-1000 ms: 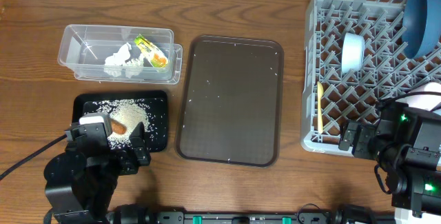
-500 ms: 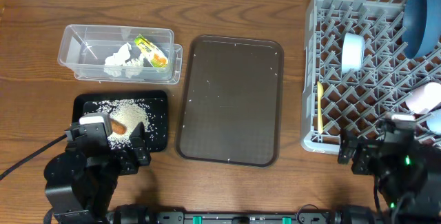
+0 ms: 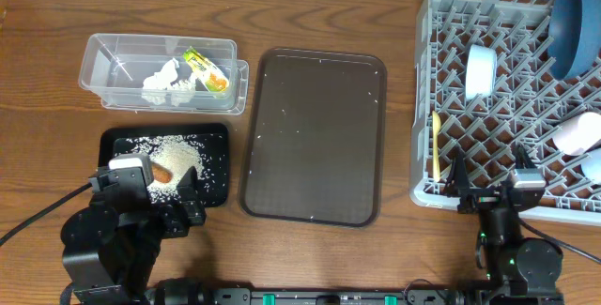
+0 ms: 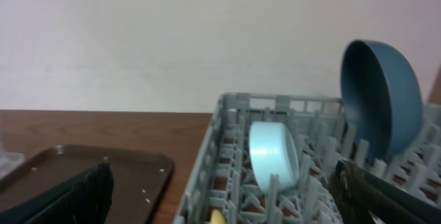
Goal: Sort waste into correct bins and load items into the dishwasher rack
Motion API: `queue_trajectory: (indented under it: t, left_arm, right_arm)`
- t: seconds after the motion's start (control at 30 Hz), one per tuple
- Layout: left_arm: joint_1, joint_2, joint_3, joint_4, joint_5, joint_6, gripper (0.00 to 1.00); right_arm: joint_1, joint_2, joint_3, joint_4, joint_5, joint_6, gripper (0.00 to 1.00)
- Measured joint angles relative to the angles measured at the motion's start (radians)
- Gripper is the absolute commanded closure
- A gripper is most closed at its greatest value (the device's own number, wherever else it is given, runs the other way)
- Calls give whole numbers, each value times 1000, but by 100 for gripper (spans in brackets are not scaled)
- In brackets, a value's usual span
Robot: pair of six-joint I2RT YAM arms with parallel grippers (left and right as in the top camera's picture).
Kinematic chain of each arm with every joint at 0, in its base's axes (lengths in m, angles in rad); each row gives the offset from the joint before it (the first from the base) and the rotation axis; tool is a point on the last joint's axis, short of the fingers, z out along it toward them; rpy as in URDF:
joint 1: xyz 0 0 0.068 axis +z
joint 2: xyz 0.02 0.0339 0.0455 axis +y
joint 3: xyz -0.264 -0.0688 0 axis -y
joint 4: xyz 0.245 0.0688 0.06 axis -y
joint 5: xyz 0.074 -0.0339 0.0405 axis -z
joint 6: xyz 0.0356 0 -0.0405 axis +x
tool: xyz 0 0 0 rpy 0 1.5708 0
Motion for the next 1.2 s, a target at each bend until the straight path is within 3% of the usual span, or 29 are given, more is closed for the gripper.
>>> queue_trajectory:
  t: [0.4,1.2]
  left_arm:
    - [0,0,0,0,0,0,2]
    - [0,0,0,0,0,0,3]
  right_arm:
    - [5,-74,-174,-21,14,-26,1]
    - [7,-74,-174,-16,6,-34,1]
